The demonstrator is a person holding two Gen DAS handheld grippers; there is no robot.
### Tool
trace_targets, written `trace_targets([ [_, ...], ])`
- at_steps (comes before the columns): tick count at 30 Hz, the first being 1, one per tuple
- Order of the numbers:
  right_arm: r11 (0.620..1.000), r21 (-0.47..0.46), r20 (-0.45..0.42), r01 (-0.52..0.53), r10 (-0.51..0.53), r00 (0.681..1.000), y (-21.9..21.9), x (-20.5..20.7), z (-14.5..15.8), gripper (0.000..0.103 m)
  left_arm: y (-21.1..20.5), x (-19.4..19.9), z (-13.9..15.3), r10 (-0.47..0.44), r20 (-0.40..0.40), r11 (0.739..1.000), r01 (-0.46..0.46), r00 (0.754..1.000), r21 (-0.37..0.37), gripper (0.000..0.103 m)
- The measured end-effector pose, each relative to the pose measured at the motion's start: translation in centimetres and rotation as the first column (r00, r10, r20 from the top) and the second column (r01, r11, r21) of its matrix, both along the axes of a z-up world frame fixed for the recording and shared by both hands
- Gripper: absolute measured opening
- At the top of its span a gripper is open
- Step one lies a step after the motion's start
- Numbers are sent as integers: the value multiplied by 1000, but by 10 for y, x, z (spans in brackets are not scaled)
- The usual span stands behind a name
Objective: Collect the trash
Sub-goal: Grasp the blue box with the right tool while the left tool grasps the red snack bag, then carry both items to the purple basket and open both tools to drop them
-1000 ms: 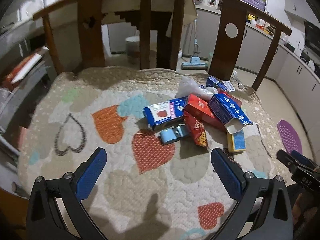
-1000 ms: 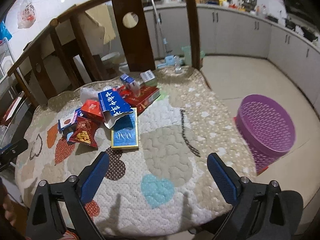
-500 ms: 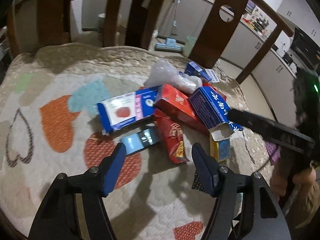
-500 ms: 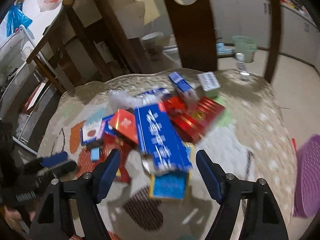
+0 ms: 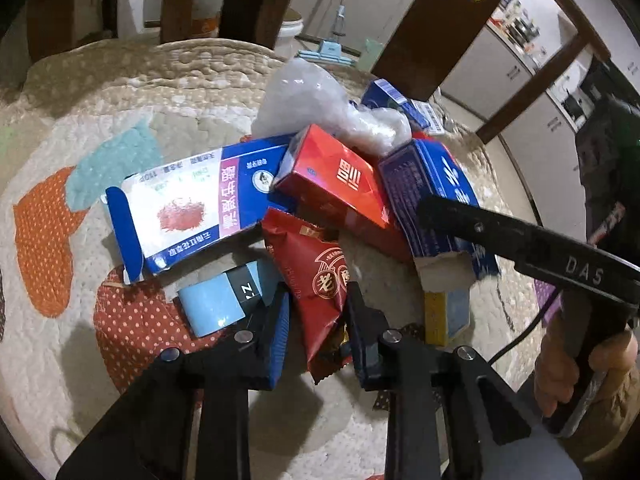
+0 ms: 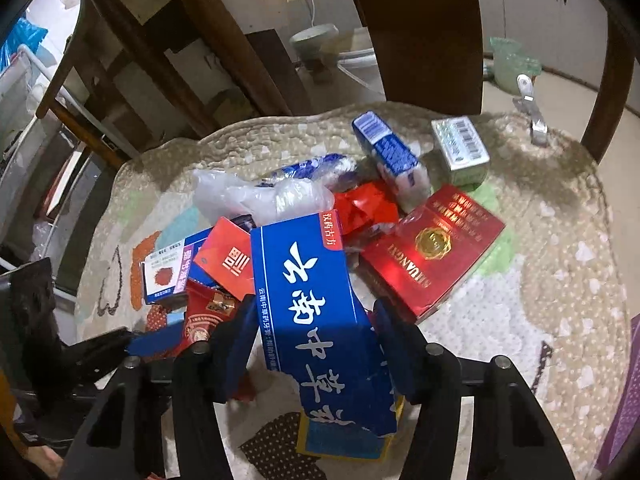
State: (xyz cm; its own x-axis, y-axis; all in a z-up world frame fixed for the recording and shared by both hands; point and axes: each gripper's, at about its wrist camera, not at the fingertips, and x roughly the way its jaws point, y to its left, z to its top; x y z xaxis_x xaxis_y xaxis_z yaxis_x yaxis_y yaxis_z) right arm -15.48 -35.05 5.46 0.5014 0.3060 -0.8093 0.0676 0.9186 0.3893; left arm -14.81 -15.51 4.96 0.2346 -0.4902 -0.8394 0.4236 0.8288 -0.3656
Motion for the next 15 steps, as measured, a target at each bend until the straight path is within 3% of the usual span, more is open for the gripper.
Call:
trace_targets([
  [7, 997, 76, 48, 9, -12, 999, -11, -20, 10, 56, 7, -13, 25, 21, 52, 1000, -21, 998, -7, 24],
  [15, 987, 129, 140, 99, -117, 983, -52, -65, 26, 55, -16, -41, 59, -55, 140, 997, 48, 989, 55, 24],
])
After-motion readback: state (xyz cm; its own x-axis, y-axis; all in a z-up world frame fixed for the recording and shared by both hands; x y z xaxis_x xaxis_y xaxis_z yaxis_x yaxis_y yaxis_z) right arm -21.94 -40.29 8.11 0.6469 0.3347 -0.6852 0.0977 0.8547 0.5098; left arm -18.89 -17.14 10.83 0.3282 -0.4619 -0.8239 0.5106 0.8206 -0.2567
